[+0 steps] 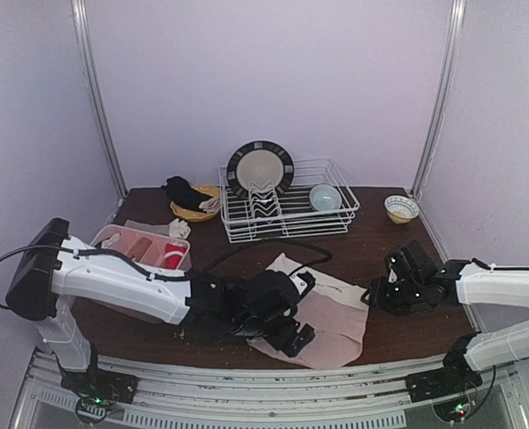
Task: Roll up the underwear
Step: Pick up the underwear from the center of the board.
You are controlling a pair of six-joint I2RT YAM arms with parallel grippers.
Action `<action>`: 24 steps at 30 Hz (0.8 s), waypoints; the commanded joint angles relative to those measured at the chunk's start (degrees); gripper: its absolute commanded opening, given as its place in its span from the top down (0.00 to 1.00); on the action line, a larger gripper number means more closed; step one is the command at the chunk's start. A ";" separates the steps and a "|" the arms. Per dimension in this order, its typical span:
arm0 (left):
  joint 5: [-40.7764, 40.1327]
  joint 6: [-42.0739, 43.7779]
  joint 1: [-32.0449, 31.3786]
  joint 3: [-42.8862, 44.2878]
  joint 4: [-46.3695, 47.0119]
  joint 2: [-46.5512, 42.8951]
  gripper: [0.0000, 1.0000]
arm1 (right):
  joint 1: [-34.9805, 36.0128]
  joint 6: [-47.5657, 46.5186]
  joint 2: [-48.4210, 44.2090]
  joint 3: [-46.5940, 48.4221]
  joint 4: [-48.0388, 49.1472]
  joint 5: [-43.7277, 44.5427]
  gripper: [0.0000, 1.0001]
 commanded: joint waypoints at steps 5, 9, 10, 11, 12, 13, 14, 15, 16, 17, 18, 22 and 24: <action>-5.58 -6.44 1.78 -7.86 4.71 -3.79 0.02 | -3.82 1.67 5.58 -2.33 6.86 -1.26 0.51; -9.90 -2.36 -1.88 0.20 0.48 1.18 0.02 | -7.60 -1.59 5.40 -2.27 6.71 -3.09 0.51; -10.14 -1.38 -2.66 4.33 -1.56 3.15 0.02 | -8.42 -2.13 5.49 -2.06 6.56 -3.76 0.52; -9.75 -0.51 -3.31 7.36 -2.59 5.34 0.02 | -9.12 -2.84 5.74 -1.79 6.67 -4.52 0.53; -8.65 0.42 -3.81 10.02 -2.90 7.37 0.02 | -9.86 -3.32 6.23 -1.45 6.68 -5.34 0.54; -7.57 1.08 -4.25 12.74 -3.06 9.34 0.02 | -10.47 -3.71 6.85 -1.02 6.66 -6.08 0.55; -6.29 1.43 -4.71 15.19 -3.19 11.34 0.02 | -10.88 -4.13 7.81 -0.73 6.72 -6.72 0.57; -5.55 1.69 -5.10 17.99 -3.25 13.33 0.02 | -11.38 -4.32 8.55 -0.39 6.77 -7.40 0.58; -5.49 1.78 -5.53 20.98 -4.11 15.61 0.03 | -11.85 -4.49 9.22 -0.22 7.16 -8.05 0.58; -6.04 1.46 -5.86 24.17 -5.62 17.71 0.03 | -12.28 -4.71 9.81 -0.18 7.64 -8.89 0.58; -6.18 1.11 -6.09 27.18 -7.32 19.90 0.04 | -12.79 -4.84 10.08 -0.39 8.23 -9.28 0.57; -3.75 0.66 -6.46 34.27 -9.24 26.16 0.06 | -14.29 -5.30 10.84 -0.94 9.45 -11.31 0.57; -1.61 0.72 -6.43 37.04 -9.78 28.78 0.09 | -15.04 -5.43 10.92 -1.00 9.76 -12.19 0.59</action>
